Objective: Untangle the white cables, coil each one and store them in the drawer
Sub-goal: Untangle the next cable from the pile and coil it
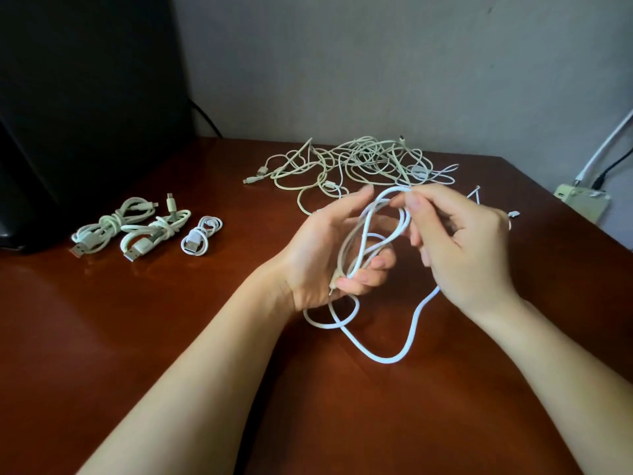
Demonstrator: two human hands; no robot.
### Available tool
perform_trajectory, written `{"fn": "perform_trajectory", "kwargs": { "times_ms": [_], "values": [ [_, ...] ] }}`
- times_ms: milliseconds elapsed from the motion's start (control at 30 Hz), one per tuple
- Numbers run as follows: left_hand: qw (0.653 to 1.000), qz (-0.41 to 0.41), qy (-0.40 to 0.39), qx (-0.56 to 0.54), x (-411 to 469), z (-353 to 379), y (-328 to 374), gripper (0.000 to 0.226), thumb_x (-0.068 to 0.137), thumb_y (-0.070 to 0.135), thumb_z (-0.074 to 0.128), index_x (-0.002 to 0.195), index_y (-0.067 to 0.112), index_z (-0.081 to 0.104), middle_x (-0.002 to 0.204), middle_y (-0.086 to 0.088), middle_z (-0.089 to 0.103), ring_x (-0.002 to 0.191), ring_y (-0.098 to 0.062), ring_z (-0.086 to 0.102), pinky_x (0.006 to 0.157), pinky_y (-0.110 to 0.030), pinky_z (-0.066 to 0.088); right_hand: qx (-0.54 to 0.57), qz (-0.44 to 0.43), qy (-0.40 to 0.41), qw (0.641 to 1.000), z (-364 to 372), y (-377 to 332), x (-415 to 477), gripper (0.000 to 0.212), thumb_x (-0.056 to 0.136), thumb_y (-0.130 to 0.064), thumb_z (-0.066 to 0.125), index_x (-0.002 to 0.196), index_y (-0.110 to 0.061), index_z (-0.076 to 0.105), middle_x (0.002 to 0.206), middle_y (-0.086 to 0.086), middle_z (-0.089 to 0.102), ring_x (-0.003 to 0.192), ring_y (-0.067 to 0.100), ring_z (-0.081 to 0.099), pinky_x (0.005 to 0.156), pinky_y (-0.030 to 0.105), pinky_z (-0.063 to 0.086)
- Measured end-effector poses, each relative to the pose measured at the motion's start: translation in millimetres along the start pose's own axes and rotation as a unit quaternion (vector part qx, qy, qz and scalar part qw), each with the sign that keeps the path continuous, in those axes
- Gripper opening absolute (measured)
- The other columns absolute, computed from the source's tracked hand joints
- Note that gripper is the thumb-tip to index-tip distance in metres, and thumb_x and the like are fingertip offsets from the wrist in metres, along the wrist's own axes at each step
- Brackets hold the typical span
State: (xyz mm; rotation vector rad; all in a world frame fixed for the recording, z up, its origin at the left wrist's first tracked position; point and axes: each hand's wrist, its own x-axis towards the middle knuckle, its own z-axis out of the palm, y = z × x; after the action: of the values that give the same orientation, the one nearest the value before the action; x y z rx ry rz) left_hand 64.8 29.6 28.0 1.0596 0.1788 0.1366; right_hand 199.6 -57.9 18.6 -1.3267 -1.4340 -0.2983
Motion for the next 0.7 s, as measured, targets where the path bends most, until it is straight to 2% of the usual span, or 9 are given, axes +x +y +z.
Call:
{"fn": "perform_trajectory", "kwargs": {
  "times_ms": [67,167,233,333,400,500,600,700],
  "values": [
    [1.000,0.009,0.006,0.024,-0.3,0.0,-0.3,0.040,0.078,0.048,0.057,0.094,0.012,0.049,0.061,-0.005,0.039,0.042,-0.009,0.034,0.036,-0.017,0.011,-0.004,0.009,0.002,1.000,0.2,0.0,0.5,0.027,0.096,-0.027,0.047,0.091,-0.015,0.070,0.056,-0.014,0.050,0.047,0.003,0.047,0.057,0.018,0.038],
    [0.994,0.050,0.037,0.088,0.3,2.1,-3.1,0.007,0.089,0.015,0.053,0.094,0.010,0.054,0.060,-0.002,0.042,0.045,-0.007,0.036,0.035,-0.013,0.015,0.019,0.034,0.012,0.999,0.6,-0.5,0.9,0.019,0.095,-0.028,0.050,0.099,-0.023,0.068,0.055,-0.018,0.053,0.047,0.002,0.051,0.056,0.014,0.038],
    [0.988,0.073,0.061,0.123,1.3,1.9,-5.7,0.012,0.094,0.003,0.048,0.099,0.007,0.057,0.061,-0.002,0.048,0.046,-0.008,0.041,0.035,-0.012,0.024,0.048,0.057,0.012,0.997,-0.3,-1.1,1.4,0.015,0.093,-0.026,0.054,0.103,-0.027,0.065,0.055,-0.017,0.056,0.044,0.003,0.052,0.053,0.012,0.038],
    [0.980,0.088,0.086,0.156,2.4,-0.3,-7.1,0.019,0.096,0.006,0.047,0.108,0.005,0.061,0.066,-0.001,0.061,0.051,-0.008,0.052,0.042,-0.013,0.039,0.059,0.082,0.005,0.995,-1.6,-4.0,1.4,0.012,0.094,-0.015,0.059,0.102,-0.021,0.064,0.053,-0.002,0.055,0.041,0.002,0.054,0.046,0.014,0.037],
    [0.976,0.086,0.095,0.176,2.6,-0.8,-7.4,0.022,0.097,0.009,0.048,0.113,0.004,0.062,0.065,0.002,0.060,0.051,-0.007,0.053,0.046,-0.014,0.043,0.072,0.094,0.003,0.993,-1.6,-5.5,1.3,0.009,0.093,-0.013,0.060,0.093,-0.022,0.062,0.052,0.003,0.054,0.040,0.001,0.054,0.043,0.016,0.037],
    [0.980,0.087,0.087,0.158,1.7,0.8,-7.0,0.019,0.097,0.014,0.047,0.106,0.007,0.063,0.058,0.002,0.045,0.045,-0.006,0.039,0.041,-0.014,0.033,0.089,0.097,0.002,0.991,-0.6,-5.4,1.6,0.013,0.091,-0.021,0.060,0.082,-0.030,0.057,0.054,0.002,0.056,0.036,0.010,0.047,0.044,0.017,0.037],
    [0.986,0.084,0.075,0.126,-0.7,4.4,-3.2,0.016,0.090,0.024,0.050,0.095,0.012,0.059,0.055,0.001,0.033,0.042,-0.006,0.029,0.039,-0.016,0.020,0.115,0.094,0.007,0.989,-0.5,-6.0,2.2,0.015,0.091,-0.023,0.059,0.080,-0.033,0.056,0.058,-0.001,0.058,0.038,0.010,0.047,0.046,0.018,0.039],
    [0.988,0.085,0.043,0.122,-2.5,7.1,-2.2,0.018,0.089,0.029,0.047,0.096,0.013,0.050,0.050,0.001,0.032,0.039,-0.007,0.027,0.039,-0.019,0.020,0.115,0.086,0.007,0.990,-0.6,-8.8,2.8,0.011,0.088,-0.029,0.059,0.080,-0.035,0.056,0.064,-0.004,0.061,0.041,0.011,0.053,0.047,0.025,0.042]
  ]
}}
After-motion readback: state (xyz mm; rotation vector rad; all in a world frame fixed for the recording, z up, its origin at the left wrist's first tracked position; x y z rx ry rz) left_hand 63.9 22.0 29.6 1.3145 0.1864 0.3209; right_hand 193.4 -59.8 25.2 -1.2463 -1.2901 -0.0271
